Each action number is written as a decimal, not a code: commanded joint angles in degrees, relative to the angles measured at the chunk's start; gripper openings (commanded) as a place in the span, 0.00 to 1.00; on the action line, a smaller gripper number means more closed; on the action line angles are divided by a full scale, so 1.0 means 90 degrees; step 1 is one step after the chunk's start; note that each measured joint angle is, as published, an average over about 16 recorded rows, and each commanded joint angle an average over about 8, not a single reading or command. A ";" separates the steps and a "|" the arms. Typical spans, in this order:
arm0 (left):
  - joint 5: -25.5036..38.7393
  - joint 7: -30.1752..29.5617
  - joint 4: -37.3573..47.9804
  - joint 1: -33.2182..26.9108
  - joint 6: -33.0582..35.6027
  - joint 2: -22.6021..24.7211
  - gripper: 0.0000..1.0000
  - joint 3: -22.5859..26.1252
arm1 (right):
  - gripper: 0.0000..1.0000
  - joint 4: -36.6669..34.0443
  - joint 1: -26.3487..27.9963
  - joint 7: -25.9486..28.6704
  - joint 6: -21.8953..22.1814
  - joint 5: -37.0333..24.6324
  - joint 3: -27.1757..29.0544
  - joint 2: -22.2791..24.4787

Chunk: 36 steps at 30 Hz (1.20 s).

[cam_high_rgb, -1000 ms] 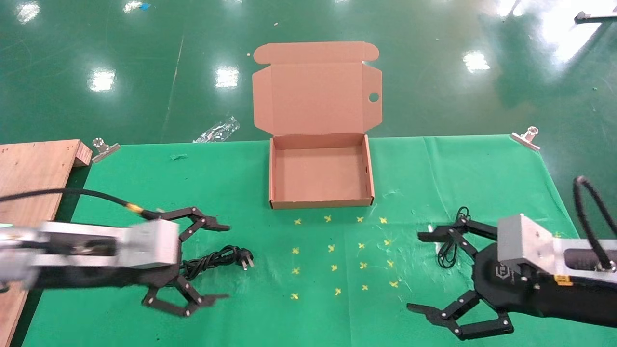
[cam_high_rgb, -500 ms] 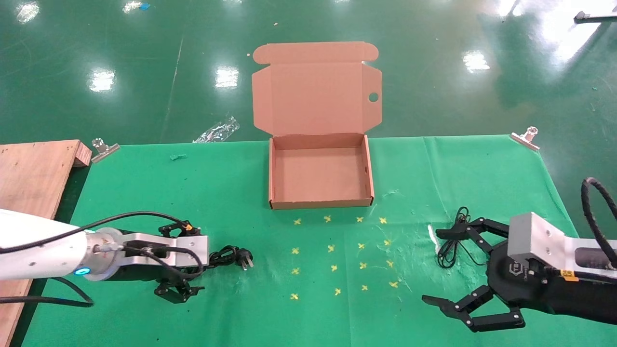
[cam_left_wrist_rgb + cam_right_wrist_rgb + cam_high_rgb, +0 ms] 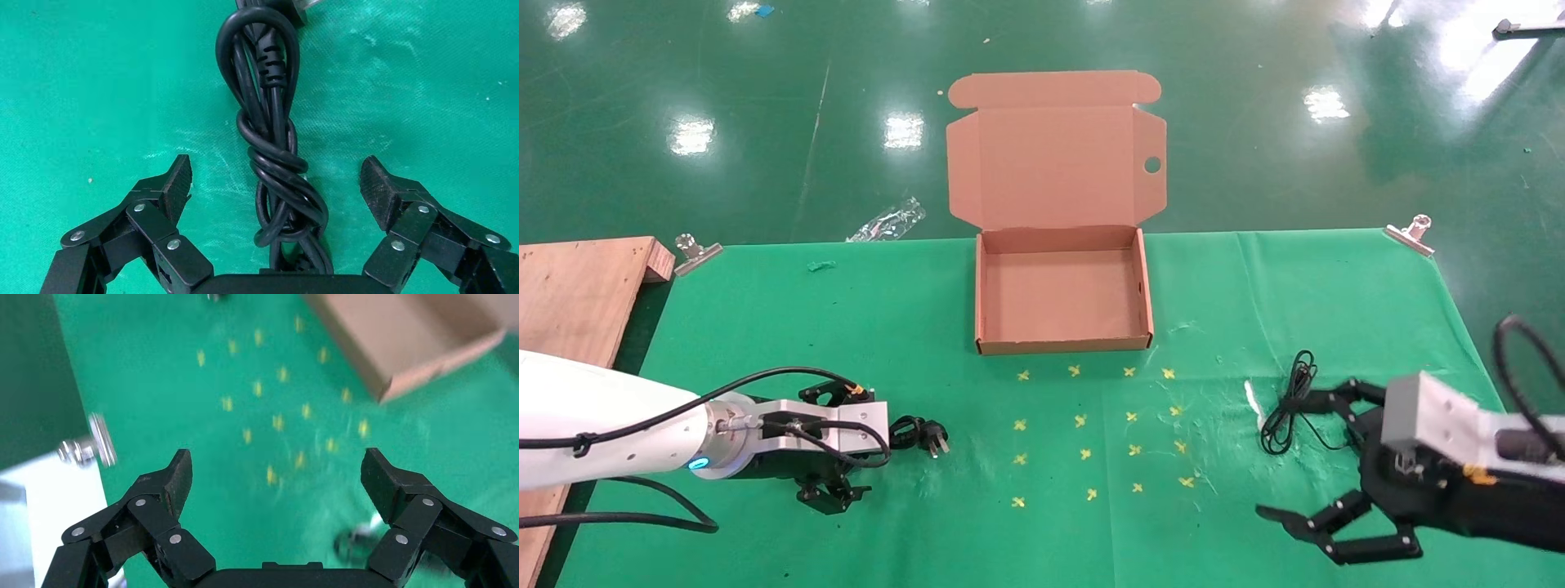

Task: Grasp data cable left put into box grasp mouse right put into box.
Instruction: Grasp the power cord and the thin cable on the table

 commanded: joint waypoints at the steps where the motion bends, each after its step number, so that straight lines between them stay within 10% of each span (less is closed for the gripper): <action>1: 0.0039 -0.0047 0.0001 -0.0022 0.0034 0.0025 1.00 0.0014 | 1.00 0.0004 -0.0025 0.0014 0.0081 -0.0208 -0.0068 0.0013; 14: 0.0046 -0.0057 0.0000 -0.0026 0.0042 0.0029 1.00 0.0017 | 1.00 -0.1221 0.0504 0.1936 0.1118 -0.2194 -0.0669 -0.0887; 31: 0.0048 -0.0056 0.0000 -0.0026 0.0041 0.0030 1.00 0.0018 | 1.00 -0.2831 0.0805 0.2166 0.1629 -0.2328 -0.0753 -0.1887; 33: 0.0049 -0.0055 0.0001 -0.0026 0.0041 0.0031 0.93 0.0019 | 0.80 -0.2923 0.0844 0.2173 0.1631 -0.2378 -0.0779 -0.1932; 36: 0.0050 -0.0054 0.0001 -0.0025 0.0040 0.0033 0.55 0.0020 | 0.43 -0.3004 0.0877 0.2190 0.1638 -0.2434 -0.0805 -0.1966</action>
